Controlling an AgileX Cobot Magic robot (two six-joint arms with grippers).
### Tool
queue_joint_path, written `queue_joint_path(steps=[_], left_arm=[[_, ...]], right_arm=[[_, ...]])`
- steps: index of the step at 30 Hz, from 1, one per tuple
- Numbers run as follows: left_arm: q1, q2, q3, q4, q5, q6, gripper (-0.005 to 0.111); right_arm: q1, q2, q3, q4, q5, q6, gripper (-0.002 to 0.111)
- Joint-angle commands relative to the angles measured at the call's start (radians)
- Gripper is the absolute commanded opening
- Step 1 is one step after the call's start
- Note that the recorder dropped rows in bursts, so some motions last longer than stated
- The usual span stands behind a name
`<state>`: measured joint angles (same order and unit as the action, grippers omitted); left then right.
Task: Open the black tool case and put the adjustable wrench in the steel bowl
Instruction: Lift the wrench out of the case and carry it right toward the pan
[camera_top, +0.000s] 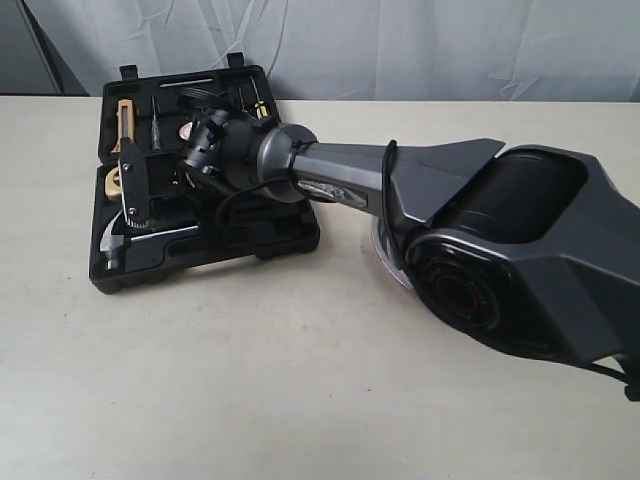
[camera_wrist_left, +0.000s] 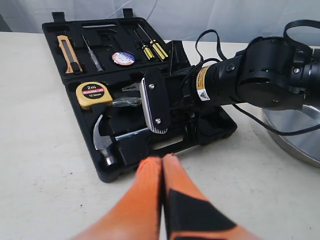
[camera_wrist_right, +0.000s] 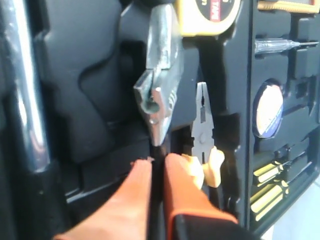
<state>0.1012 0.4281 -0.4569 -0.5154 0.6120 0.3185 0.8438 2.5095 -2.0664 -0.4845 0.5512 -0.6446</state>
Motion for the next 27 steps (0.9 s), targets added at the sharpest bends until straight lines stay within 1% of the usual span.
queue_joint_path(steps=[1, 10, 16, 20, 23, 27], left_arm=[[-0.004, -0.004, 0.003, -0.006, -0.006, -0.005, 0.0], [-0.004, -0.004, 0.003, -0.005, -0.006, -0.005, 0.0], [-0.004, -0.004, 0.003, -0.002, -0.006, -0.005, 0.0], [-0.004, -0.004, 0.003, -0.003, -0.008, -0.005, 0.0], [-0.004, -0.004, 0.003, -0.003, -0.008, -0.005, 0.0], [-0.004, -0.004, 0.003, 0.0, -0.009, -0.005, 0.0]], right_arm=[[-0.005, -0.044, -0.003, -0.033, -0.024, 0.036, -0.001], [-0.006, -0.103, -0.003, -0.041, 0.003, 0.073, -0.001], [-0.006, -0.111, -0.003, -0.074, 0.122, 0.125, -0.001], [-0.006, -0.14, 0.006, -0.074, 0.144, 0.177, -0.001], [-0.006, -0.179, 0.061, -0.109, 0.164, 0.243, -0.001], [-0.007, -0.253, 0.194, -0.239, 0.141, 0.417, -0.001]])
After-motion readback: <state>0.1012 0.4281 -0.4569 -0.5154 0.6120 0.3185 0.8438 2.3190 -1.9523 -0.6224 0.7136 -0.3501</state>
